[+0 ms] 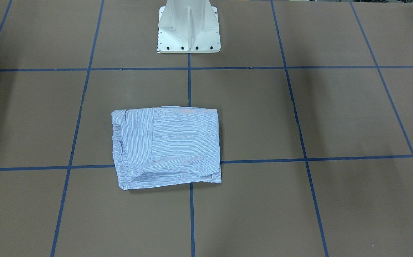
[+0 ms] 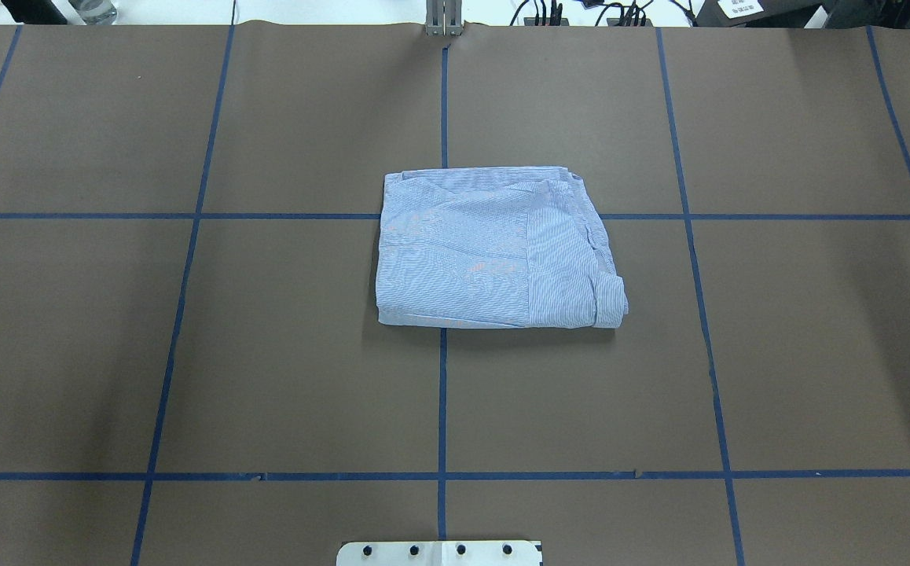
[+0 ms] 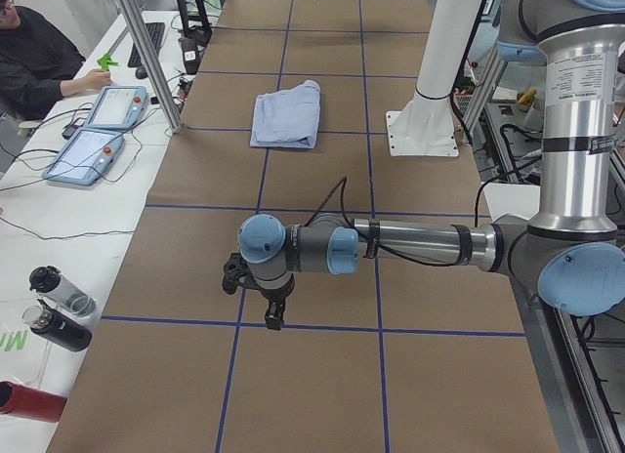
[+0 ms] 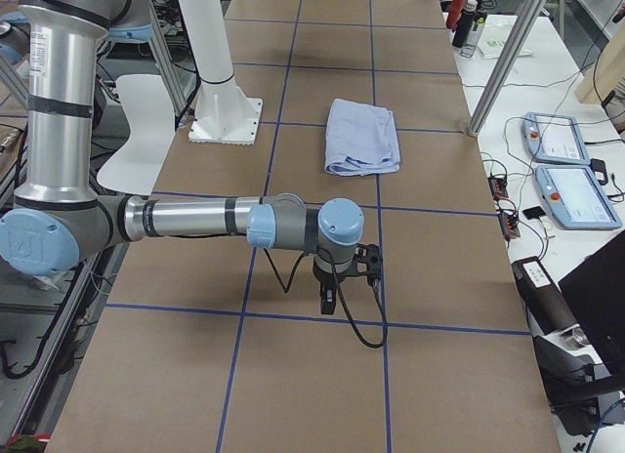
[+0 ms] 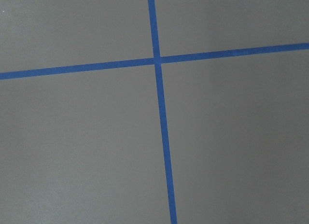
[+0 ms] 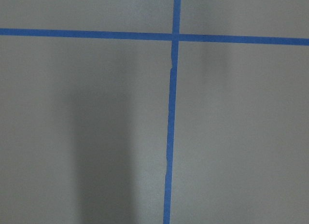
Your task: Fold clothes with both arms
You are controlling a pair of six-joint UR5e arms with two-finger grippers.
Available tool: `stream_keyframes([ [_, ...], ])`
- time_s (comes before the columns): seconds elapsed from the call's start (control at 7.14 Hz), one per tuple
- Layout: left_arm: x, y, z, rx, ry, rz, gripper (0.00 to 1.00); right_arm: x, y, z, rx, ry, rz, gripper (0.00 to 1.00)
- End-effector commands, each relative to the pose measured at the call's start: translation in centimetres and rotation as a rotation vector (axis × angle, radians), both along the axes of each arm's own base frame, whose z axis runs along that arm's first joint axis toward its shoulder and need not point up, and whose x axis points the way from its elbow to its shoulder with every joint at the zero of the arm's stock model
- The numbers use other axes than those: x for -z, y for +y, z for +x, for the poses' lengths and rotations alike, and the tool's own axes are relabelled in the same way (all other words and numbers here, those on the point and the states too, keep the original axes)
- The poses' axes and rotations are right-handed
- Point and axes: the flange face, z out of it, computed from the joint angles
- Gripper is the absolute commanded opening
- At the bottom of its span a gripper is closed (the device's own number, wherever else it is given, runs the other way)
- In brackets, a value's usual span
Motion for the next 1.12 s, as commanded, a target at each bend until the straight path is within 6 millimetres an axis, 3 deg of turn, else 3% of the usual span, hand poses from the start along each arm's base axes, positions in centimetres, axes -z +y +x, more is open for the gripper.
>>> stream_keyframes([
  [0.0, 0.00, 0.00, 0.00, 0.000, 0.000, 0.000, 1.00, 0.15, -0.06, 0.21, -0.047, 0.003, -0.037, 1.00],
  [0.98, -0.24, 0.09, -0.02, -0.001, -0.003, -0.003, 1.00, 0.21, -0.06, 0.30, -0.056, 0.006, -0.044, 1.00],
])
